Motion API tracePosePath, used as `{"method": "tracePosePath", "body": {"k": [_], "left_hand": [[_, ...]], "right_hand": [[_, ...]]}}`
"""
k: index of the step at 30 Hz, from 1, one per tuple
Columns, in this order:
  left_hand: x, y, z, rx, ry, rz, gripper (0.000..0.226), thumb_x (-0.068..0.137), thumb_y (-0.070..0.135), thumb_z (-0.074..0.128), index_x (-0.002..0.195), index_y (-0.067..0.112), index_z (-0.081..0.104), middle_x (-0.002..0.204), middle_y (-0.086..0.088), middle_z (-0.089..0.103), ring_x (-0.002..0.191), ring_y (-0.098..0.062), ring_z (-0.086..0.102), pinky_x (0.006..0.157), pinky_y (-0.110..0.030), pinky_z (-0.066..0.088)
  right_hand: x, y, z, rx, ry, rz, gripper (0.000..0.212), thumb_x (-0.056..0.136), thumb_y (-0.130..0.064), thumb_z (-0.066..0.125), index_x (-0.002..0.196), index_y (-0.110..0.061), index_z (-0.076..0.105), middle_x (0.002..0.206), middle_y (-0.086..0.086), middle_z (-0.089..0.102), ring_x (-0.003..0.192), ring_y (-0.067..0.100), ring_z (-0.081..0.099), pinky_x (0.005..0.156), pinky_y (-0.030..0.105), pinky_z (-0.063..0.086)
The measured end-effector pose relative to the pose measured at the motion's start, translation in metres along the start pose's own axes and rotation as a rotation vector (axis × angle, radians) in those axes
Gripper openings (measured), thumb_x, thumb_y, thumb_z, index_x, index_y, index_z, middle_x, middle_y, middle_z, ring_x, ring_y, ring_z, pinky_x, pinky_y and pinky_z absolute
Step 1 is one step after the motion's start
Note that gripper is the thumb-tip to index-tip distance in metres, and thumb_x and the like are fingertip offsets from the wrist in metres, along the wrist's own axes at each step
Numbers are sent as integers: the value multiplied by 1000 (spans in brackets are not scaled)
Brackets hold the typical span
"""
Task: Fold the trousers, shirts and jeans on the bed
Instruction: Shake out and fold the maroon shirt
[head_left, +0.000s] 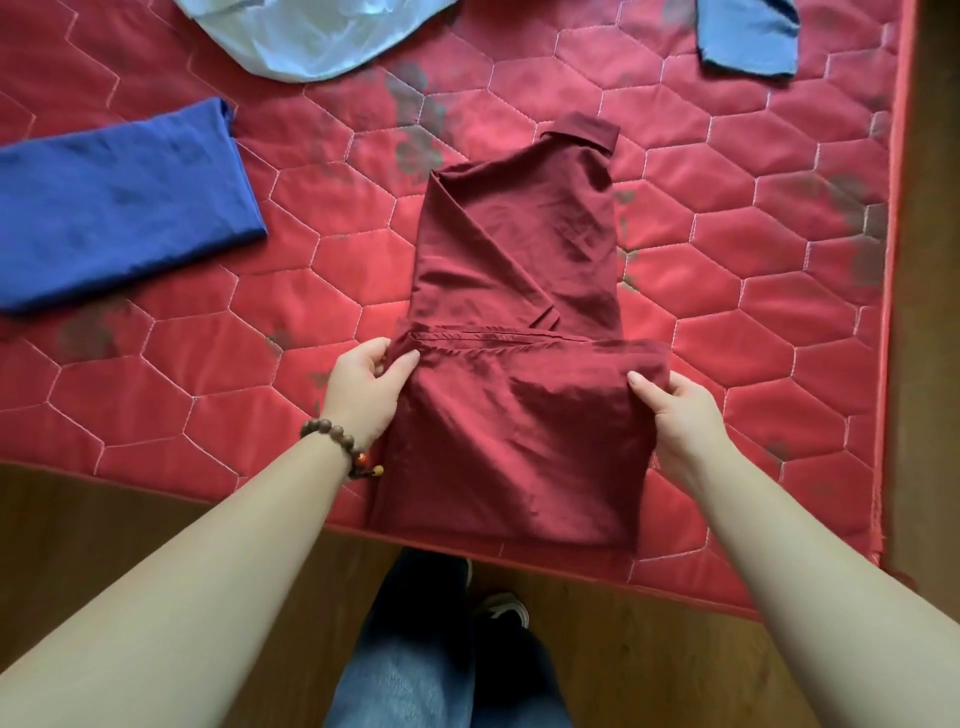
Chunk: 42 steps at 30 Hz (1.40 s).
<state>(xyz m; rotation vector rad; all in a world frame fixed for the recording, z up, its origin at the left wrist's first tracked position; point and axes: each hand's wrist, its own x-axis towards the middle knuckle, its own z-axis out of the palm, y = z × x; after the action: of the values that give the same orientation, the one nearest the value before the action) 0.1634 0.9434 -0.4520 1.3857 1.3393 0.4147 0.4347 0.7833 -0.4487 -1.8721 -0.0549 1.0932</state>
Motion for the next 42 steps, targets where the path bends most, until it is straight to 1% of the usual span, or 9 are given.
{"method": "tracePosePath", "body": {"k": [6, 11, 18, 22, 25, 27, 31, 38, 42], "left_hand": [[53, 36, -12, -290, -151, -68, 17, 96, 18, 55, 92, 17, 71, 77, 9, 68, 66, -4, 55, 58, -20, 45], [86, 58, -13, -354, -202, -112, 22, 98, 16, 51, 96, 20, 72, 87, 3, 70, 76, -10, 59, 70, -28, 48], [155, 77, -18, -683, -199, -129, 21, 89, 22, 58, 104, 15, 72, 106, -6, 72, 93, -12, 68, 78, -23, 55], [185, 66, 1, -247, -59, -131, 28, 84, 21, 72, 111, 19, 63, 104, -1, 71, 96, -16, 66, 87, -29, 52], [195, 66, 11, 105, 93, -11, 37, 78, 19, 77, 111, 19, 60, 97, 8, 67, 86, -3, 62, 78, -9, 43], [200, 69, 14, 218, 135, 79, 19, 81, 16, 72, 99, 13, 66, 90, 2, 70, 78, -8, 61, 73, -15, 44], [202, 80, 8, 127, 125, 133, 7, 88, 17, 67, 90, 18, 73, 79, 16, 71, 75, 2, 62, 74, -14, 47], [230, 107, -12, -64, 60, 117, 10, 90, 28, 65, 85, 28, 74, 86, 10, 72, 78, -6, 62, 76, -26, 50], [244, 98, -5, 231, 63, 4, 11, 85, 30, 70, 77, 23, 65, 68, 11, 60, 60, 0, 50, 55, -5, 37]], "right_hand": [[22, -46, 14, 78, -26, -96, 10, 86, -10, 67, 95, -12, 71, 86, 4, 74, 73, 13, 68, 62, 25, 55], [50, -80, 33, 34, -50, -209, 18, 88, -2, 63, 101, -13, 68, 96, 6, 72, 87, 17, 64, 85, 31, 53], [108, -141, 51, 106, -137, -325, 14, 87, -12, 67, 99, -18, 73, 103, 7, 73, 91, 15, 68, 79, 25, 55], [144, -139, 71, -25, -67, -156, 10, 90, -20, 66, 99, -14, 66, 79, -7, 73, 63, 1, 65, 54, 17, 50], [161, -133, 76, -75, -34, -70, 27, 90, -20, 65, 112, -3, 65, 95, 8, 70, 77, 16, 63, 69, 29, 54], [163, -135, 77, -107, -43, -114, 20, 91, -11, 62, 107, -1, 67, 85, 3, 71, 69, 11, 62, 60, 22, 52], [153, -144, 74, -44, -90, -214, 15, 88, -3, 63, 100, -7, 70, 78, -8, 74, 68, -1, 65, 58, 13, 49], [168, -179, 65, 53, -123, -329, 14, 84, -9, 69, 96, -17, 73, 102, 8, 73, 92, 17, 67, 84, 28, 55], [194, -172, 79, -123, -86, -116, 7, 83, -14, 72, 89, -15, 68, 78, -3, 71, 66, 9, 66, 59, 21, 52]]}}
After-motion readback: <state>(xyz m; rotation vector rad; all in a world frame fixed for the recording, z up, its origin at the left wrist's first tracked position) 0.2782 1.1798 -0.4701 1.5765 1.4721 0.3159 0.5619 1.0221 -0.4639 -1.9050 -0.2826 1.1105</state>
